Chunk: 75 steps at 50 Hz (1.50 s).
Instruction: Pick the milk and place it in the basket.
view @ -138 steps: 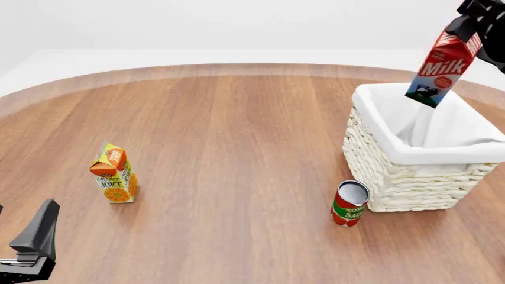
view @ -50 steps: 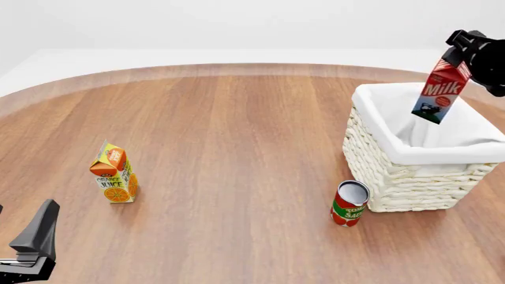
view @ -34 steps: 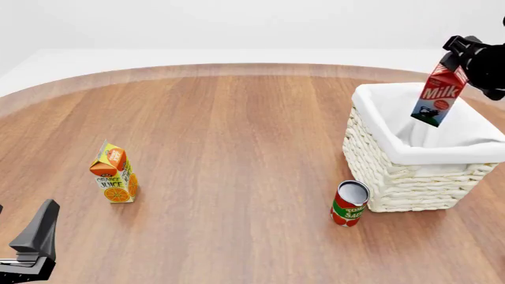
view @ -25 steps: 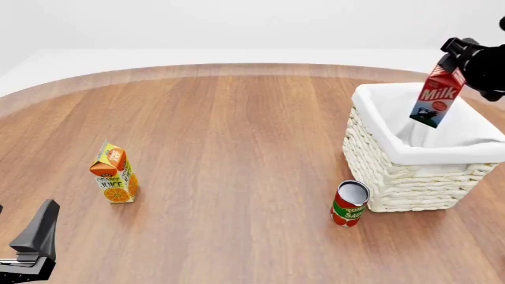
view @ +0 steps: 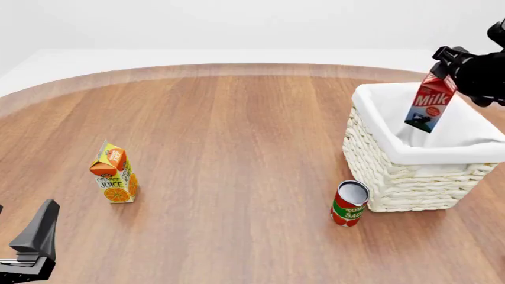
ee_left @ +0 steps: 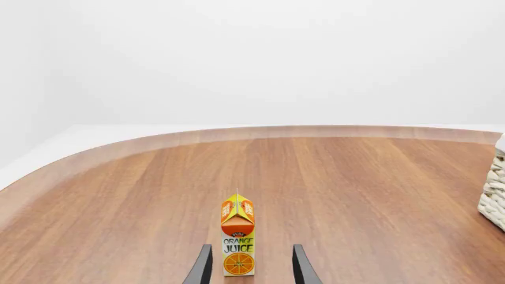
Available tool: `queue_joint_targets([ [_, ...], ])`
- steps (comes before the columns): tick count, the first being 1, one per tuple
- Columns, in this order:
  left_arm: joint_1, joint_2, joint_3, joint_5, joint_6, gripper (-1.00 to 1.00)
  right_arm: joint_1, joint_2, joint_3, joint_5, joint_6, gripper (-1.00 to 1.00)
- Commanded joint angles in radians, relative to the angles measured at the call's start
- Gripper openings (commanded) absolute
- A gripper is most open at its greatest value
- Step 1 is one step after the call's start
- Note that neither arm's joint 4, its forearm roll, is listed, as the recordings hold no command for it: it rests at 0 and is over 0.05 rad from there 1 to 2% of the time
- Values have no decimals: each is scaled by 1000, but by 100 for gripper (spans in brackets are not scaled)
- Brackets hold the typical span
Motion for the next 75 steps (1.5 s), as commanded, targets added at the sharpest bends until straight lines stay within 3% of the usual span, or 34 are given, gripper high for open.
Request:
queue_joint_targets([
  [1, 0, 0, 0, 0, 0, 100, 1, 4, -8, -23, 10, -100],
  [75, 0, 0, 0, 0, 0, 100, -13, 125, 21, -116, -5, -100],
])
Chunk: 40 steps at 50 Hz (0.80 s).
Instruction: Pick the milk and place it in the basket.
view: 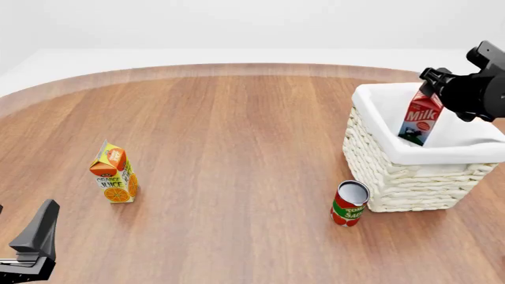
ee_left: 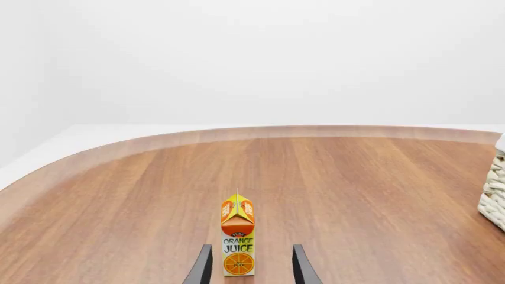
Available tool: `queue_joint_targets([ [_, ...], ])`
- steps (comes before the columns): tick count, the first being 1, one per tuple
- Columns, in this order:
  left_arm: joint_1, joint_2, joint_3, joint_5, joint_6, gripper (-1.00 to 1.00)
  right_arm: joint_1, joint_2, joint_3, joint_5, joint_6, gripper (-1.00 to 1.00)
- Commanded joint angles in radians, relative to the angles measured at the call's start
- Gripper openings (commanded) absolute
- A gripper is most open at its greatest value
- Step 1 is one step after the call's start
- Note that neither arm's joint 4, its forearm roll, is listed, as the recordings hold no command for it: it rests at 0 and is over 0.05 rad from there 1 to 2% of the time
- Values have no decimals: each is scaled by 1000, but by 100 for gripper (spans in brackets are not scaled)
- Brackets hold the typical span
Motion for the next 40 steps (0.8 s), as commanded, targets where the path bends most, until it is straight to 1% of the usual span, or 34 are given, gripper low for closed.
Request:
queue_joint_targets([
  [1, 0, 0, 0, 0, 0, 100, -1, 9, -12, -21, 9, -100],
  [40, 0, 0, 0, 0, 0, 100, -7, 70, 8, -72, -6, -100],
])
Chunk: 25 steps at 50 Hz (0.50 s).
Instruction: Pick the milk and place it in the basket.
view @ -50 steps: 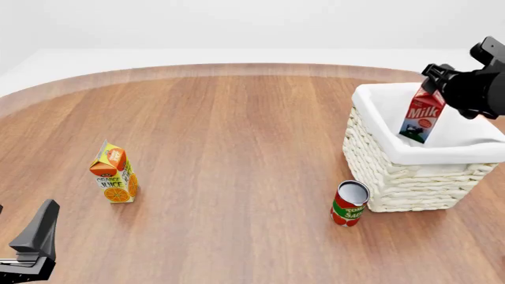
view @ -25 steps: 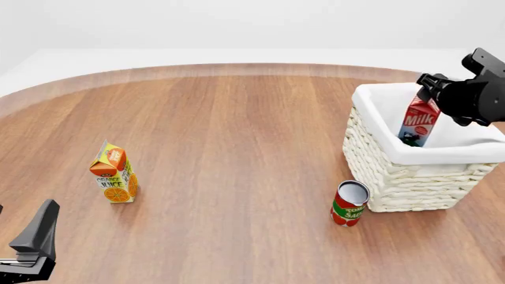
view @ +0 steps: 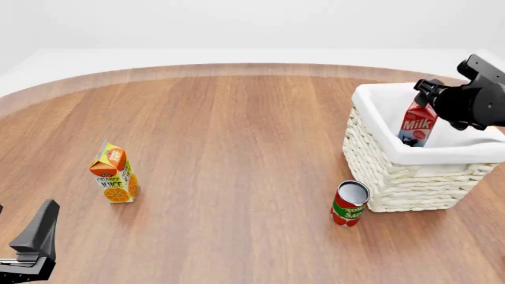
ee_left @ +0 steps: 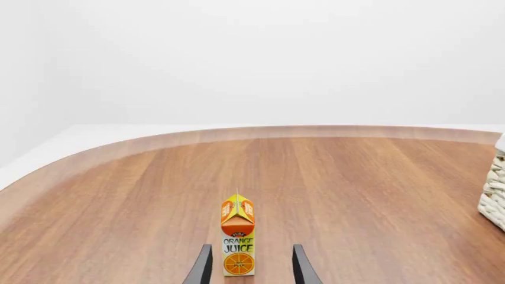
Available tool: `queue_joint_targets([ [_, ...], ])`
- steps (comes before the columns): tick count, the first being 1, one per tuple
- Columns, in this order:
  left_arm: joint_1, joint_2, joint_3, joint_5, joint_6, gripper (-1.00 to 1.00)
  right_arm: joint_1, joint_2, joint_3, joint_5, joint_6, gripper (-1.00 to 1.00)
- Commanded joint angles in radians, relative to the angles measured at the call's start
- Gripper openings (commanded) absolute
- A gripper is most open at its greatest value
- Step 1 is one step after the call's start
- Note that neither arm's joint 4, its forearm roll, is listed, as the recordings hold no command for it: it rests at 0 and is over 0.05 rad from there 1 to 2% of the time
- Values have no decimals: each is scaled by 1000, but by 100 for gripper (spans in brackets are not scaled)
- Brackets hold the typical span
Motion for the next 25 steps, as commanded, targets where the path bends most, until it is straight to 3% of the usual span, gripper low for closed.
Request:
queue_joint_targets([
  [1, 0, 0, 0, 0, 0, 100, 0, 7, -12, -21, 9, -100],
  [25, 0, 0, 0, 0, 0, 100, -1, 40, 1, -48, 4, -100],
])
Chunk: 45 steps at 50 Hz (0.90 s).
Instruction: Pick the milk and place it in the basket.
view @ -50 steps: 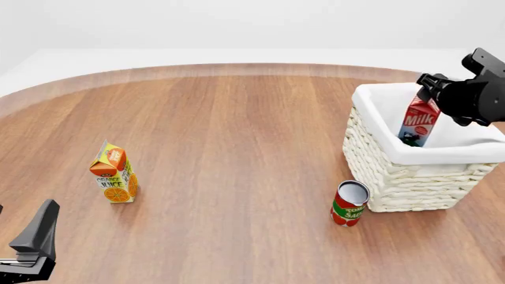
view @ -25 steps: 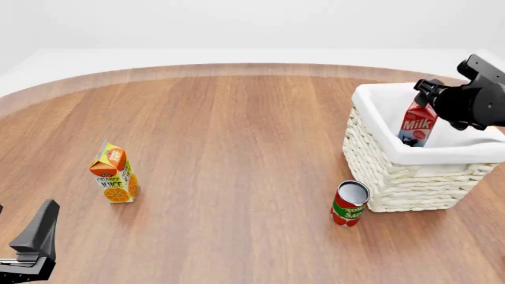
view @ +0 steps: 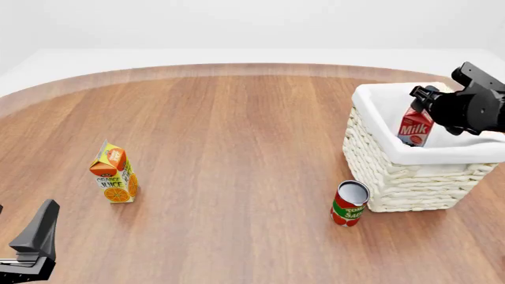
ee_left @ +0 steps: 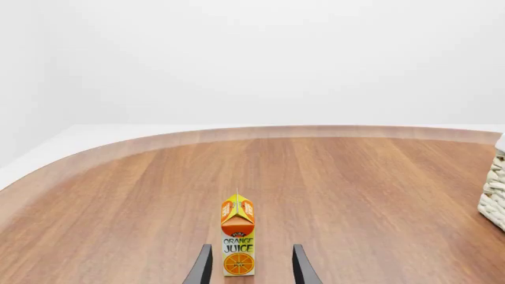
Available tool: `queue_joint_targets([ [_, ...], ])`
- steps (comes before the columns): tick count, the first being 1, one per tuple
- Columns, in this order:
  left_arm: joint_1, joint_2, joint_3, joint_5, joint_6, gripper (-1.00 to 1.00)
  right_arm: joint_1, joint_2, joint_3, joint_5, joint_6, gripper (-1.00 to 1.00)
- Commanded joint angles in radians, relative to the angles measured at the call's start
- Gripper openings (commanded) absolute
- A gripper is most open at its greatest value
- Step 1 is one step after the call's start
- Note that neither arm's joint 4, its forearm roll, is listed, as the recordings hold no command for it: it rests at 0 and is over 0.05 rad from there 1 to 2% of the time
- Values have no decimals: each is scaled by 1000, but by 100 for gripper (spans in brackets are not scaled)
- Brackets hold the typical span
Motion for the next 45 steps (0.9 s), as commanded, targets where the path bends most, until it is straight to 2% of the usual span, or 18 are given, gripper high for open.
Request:
queue_joint_targets([
  [1, 0, 0, 0, 0, 0, 100, 0, 3, -9, -20, 12, -100],
  [35, 0, 0, 0, 0, 0, 100, 8, 14, -2, -40, 16, -100],
  [36, 0, 0, 0, 0, 0, 100, 14, 15, -3, -38, 23, 100],
  [45, 0, 0, 0, 0, 0, 100, 18, -14, -8, -19, 20, 100],
])
